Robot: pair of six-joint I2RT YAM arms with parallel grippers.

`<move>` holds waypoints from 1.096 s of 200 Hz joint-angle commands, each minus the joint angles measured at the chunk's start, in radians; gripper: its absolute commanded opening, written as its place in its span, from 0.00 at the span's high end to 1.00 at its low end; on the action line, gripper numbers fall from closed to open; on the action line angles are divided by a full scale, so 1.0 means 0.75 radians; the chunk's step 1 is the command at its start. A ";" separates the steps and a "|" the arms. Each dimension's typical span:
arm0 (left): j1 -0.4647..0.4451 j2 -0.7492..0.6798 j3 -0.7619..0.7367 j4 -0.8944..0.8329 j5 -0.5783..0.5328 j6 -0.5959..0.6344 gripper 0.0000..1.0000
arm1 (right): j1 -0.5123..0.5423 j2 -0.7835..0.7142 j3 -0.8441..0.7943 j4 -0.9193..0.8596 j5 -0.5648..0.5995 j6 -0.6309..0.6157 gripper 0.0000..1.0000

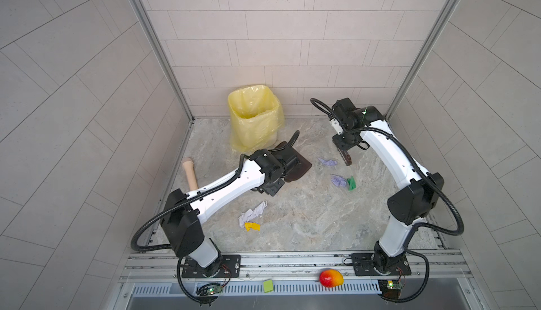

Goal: Sweep away the paper scraps from the table
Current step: 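Lower the dustpan near the purple scrap while right brush moves toward it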

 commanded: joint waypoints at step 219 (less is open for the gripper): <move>-0.056 -0.377 -0.297 -0.246 0.063 -0.338 1.00 | 0.628 0.028 -0.072 -0.337 -0.135 -0.069 1.00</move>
